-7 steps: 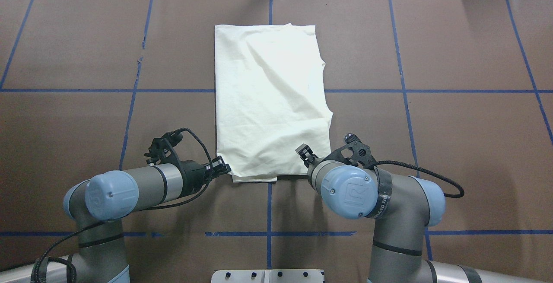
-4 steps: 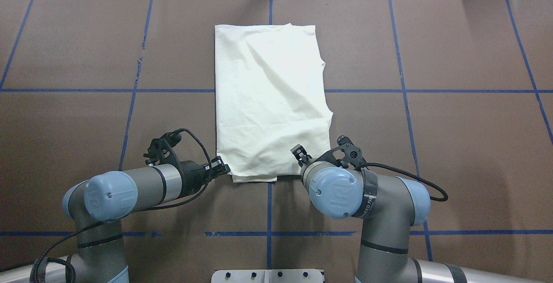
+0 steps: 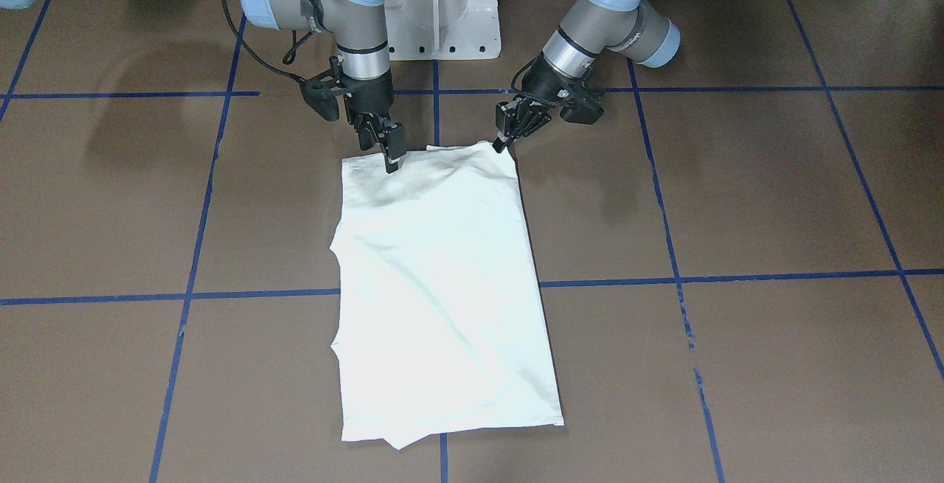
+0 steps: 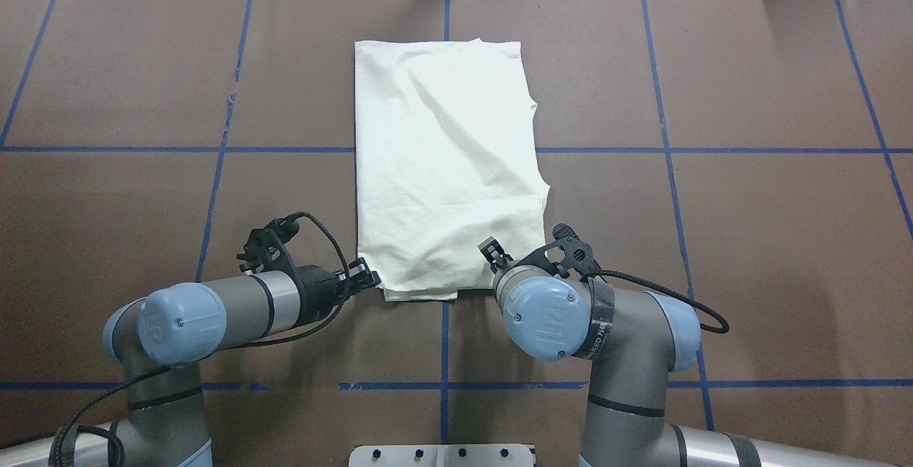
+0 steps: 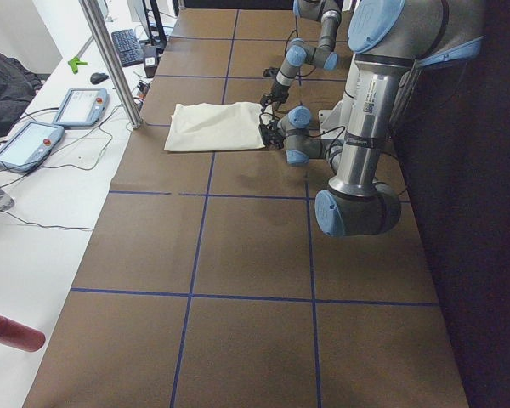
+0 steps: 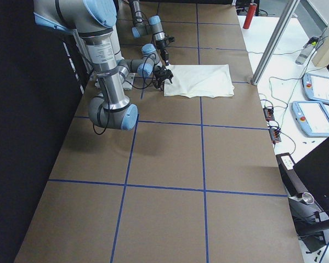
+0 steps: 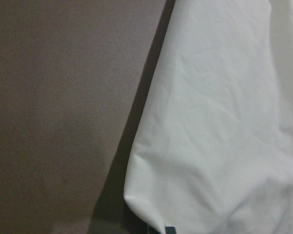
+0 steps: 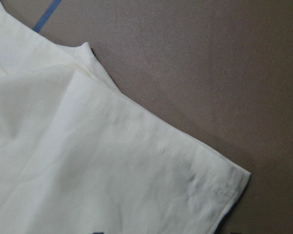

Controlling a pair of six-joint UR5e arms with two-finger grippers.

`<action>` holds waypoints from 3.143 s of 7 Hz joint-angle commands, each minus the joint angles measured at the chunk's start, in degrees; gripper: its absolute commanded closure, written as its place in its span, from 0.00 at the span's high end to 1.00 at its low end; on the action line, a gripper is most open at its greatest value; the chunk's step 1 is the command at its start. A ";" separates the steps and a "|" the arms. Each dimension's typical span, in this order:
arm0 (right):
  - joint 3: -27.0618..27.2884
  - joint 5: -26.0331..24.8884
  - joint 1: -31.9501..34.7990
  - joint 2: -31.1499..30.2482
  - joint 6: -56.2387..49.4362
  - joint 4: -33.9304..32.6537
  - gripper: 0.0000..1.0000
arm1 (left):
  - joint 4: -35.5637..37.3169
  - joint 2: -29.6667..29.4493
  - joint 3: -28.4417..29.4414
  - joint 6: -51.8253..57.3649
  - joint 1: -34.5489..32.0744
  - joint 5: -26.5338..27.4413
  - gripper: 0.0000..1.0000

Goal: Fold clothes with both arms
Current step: 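Align both grippers on the near corners and close on the fabric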

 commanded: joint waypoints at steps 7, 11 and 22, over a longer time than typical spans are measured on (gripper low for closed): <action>-2.07 -2.59 0.48 2.59 0.44 -0.38 0.55 | -0.10 0.09 -0.03 -0.09 0.41 1.93 0.00; 0.63 -2.15 0.48 2.93 -2.36 -7.29 1.00 | -0.10 0.09 -0.03 -0.09 0.50 1.93 0.00; -2.77 -2.59 -0.22 3.81 0.16 -6.80 0.57 | -0.19 0.09 -0.03 0.09 0.50 1.85 0.00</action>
